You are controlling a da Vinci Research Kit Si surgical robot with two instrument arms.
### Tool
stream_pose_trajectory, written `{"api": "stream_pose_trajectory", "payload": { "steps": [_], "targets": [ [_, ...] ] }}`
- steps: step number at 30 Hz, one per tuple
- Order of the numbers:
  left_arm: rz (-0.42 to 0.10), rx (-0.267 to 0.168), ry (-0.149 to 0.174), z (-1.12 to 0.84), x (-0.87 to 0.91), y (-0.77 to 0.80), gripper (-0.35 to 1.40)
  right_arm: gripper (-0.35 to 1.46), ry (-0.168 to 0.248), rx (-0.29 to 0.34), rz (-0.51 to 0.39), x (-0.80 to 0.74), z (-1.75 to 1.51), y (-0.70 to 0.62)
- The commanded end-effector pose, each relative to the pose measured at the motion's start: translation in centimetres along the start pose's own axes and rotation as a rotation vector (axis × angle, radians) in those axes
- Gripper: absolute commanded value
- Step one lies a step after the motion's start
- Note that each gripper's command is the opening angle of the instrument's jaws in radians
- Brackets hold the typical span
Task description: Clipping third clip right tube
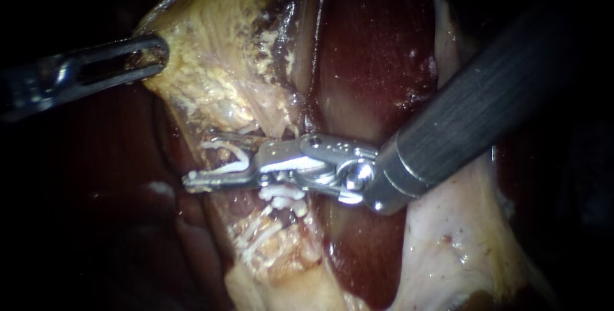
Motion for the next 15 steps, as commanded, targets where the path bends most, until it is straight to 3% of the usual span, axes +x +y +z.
{"api": "stream_pose_trajectory", "payload": {
  "steps": [1,15],
  "targets": [
    [0.000,0.000,0.000,0.00,0.00,0.00,-0.35,0.60,0.000,0.000,0.000,0.01,0.00,0.00],
    [0.000,-0.005,-0.002,-0.02,0.00,0.03,-0.35,0.60,0.005,0.007,-0.015,0.07,-0.07,-0.07]
  ]
}}
